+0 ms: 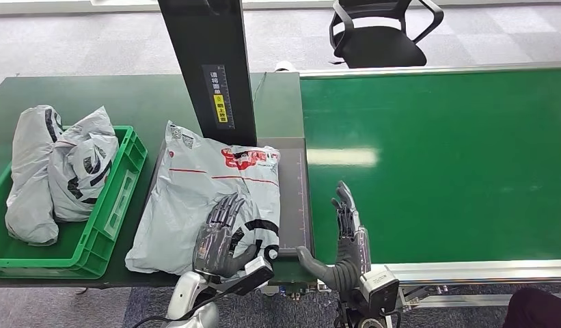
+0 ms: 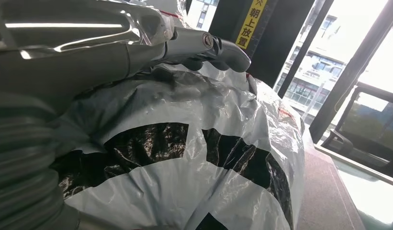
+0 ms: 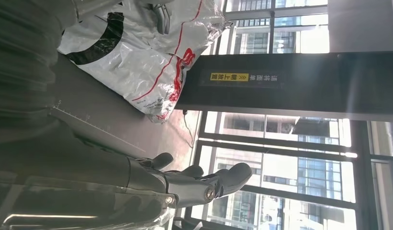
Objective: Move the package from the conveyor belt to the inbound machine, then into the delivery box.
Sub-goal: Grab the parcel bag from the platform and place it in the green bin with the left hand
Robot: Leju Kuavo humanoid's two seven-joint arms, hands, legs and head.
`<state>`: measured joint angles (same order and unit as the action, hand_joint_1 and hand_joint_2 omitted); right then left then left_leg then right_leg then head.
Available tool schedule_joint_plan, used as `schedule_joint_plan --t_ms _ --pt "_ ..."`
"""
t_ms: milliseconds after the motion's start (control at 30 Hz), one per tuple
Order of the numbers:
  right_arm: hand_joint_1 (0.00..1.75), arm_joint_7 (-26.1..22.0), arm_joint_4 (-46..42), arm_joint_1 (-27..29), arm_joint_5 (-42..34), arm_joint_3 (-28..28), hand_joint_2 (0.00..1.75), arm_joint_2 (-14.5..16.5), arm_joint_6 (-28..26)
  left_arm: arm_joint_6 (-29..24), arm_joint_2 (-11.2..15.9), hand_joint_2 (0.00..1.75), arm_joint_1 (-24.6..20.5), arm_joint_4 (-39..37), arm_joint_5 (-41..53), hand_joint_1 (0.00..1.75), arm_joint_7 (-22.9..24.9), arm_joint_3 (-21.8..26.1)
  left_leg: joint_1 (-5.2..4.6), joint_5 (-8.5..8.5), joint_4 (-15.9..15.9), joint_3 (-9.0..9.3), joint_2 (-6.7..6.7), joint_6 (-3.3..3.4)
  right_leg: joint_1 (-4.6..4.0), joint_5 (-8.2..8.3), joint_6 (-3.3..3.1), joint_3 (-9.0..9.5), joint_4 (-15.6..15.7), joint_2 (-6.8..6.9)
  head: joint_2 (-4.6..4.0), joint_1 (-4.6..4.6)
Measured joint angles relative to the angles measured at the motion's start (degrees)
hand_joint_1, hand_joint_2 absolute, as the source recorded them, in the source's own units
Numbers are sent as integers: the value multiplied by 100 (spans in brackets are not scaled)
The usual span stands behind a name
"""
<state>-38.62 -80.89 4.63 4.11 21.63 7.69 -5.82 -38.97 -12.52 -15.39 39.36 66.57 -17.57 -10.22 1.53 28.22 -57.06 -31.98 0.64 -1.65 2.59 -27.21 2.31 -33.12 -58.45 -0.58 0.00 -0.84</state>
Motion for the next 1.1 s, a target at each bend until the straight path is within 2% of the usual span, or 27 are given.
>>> schedule_joint_plan --t_ms 67,100,200,233,267,467,633,867,1000,1100 --pt "0 6 0 1 5 -4 175 0 1 -18 0 175 0 -2 -13 1 -42 3 0 -1 0 4 0 0 0 0 0 3 0 0 0 0" --pt "0 8 0 2 9 -7 175 0 1 -33 0 175 2 1 -28 19 -72 4 0 -1 0 5 0 0 0 1 0 4 0 0 0 1" --pt "0 15 0 7 33 -15 175 0 1 -78 -1 175 47 63 -107 125 -210 13 0 -2 0 6 1 0 0 1 -1 4 -1 -1 0 1" --pt "0 17 0 10 43 -18 175 0 1 -85 -2 175 82 121 -135 147 -271 17 0 -2 0 5 1 0 0 1 -1 2 -1 -1 0 1" --pt "0 20 0 16 51 -21 175 0 -2 -89 -3 175 127 205 -157 152 -345 22 0 -2 0 4 2 0 0 1 -1 1 -1 -1 0 1" --pt "0 41 0 78 80 -40 175 2 -49 -105 -50 175 539 1182 -298 173 -985 133 0 0 0 -11 3 -1 0 0 0 -14 -1 -2 0 -1" --pt "0 64 0 127 93 -52 175 7 -116 -112 -156 175 1076 2503 -967 175 -2024 362 0 2 0 -18 7 -2 -1 -2 0 -26 -1 -3 0 1" --pt "0 65 0 154 97 -66 175 7 -208 -111 -233 175 1915 5073 -2051 174 -2102 313 1 3 0 -26 7 -2 -1 -4 2 -32 -1 -4 0 1" --pt "0 66 0 163 98 -77 175 10 -254 -108 -246 175 2136 6340 -2397 175 -2103 145 1 3 0 -27 4 -2 -1 -4 2 -30 -1 -3 0 -1" --pt "0 67 0 162 103 -85 175 21 -257 -106 -245 175 2196 6899 -2401 170 -2103 72 1 3 0 -27 4 -2 -1 -4 2 -29 -1 -3 0 1"
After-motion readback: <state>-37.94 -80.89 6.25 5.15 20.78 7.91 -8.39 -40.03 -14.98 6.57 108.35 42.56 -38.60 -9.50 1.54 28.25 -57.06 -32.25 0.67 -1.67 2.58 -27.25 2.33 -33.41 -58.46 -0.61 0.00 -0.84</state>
